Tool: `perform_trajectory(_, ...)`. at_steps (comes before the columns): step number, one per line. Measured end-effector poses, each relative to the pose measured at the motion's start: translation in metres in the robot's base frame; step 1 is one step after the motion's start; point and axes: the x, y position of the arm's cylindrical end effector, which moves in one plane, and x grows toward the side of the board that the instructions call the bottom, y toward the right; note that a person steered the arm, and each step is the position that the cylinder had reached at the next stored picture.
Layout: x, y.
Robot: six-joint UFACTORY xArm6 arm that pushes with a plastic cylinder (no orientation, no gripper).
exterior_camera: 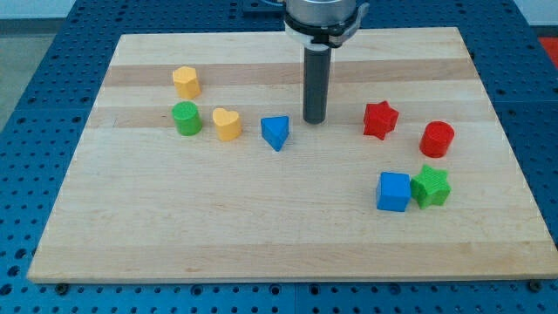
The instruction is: Push the blue triangle into the yellow hexagon
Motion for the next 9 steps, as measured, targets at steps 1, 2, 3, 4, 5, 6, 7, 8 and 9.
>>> perform_trajectory(1,0.036,0.000)
perform_trajectory(2,0.051,-0.001)
perform_trajectory(3,0.050,-0.004)
perform_trajectory(4,0.038,-0.040)
perform_trajectory(5,0.011,-0.088)
perform_trajectory(6,-0.007,-0.128)
perform_trajectory(7,-0.007,-0.140)
perform_trajectory(8,-0.010,-0.149)
perform_trajectory(9,-0.029,-0.177)
